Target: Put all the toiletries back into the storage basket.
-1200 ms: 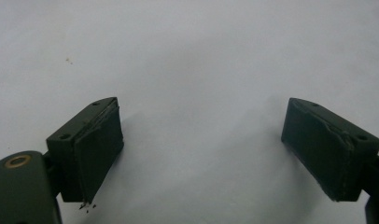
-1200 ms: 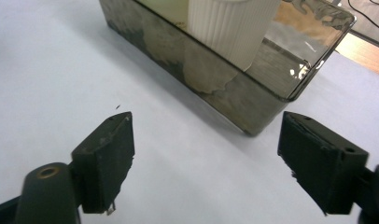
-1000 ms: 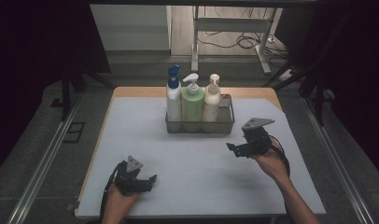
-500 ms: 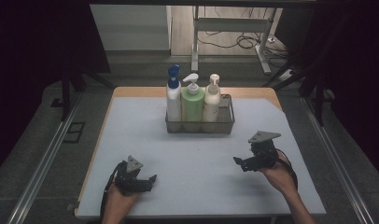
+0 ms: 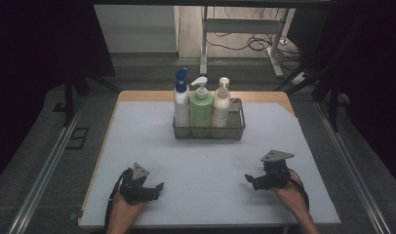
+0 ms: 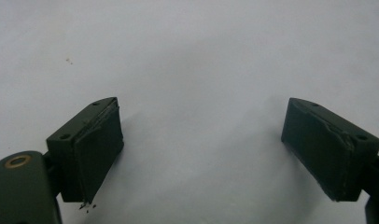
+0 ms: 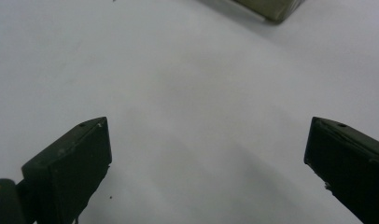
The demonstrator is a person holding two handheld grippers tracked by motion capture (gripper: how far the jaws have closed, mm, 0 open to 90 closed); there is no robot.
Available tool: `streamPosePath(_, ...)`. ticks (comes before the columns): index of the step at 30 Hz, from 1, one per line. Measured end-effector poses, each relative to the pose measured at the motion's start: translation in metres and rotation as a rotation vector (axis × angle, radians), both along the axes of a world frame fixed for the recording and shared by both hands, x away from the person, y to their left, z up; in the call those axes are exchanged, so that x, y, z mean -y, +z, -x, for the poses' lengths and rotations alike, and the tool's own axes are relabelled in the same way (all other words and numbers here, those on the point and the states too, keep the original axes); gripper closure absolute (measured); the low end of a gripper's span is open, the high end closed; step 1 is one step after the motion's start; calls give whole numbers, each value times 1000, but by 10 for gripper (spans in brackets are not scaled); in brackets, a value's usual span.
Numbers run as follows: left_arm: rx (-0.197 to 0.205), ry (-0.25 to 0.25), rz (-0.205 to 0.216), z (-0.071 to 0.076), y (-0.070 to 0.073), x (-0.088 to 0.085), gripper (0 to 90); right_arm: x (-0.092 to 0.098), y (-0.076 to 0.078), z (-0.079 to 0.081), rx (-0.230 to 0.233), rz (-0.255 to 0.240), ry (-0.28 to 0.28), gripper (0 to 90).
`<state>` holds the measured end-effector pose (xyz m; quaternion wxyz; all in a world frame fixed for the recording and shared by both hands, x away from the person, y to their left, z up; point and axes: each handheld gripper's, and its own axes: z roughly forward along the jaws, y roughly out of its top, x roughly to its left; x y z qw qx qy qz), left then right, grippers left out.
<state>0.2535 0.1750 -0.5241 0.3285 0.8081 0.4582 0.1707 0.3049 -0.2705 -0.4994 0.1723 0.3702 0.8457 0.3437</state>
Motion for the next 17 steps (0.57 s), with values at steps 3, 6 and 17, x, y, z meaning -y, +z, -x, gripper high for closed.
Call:
streamPosePath(3, 0, 0, 0, 0, 0, 0, 123, -1, -9, 3, -15, 3, 3, 5)
streamPosePath(6, 0, -1, 0, 0, 0, 0, 123, -2, -18, 5, -32, 6, -2, 5)
streamPosePath(17, -2, -1, 1, 0, 0, 0, 122, 0, -23, 5, -41, -13, -14, 3)
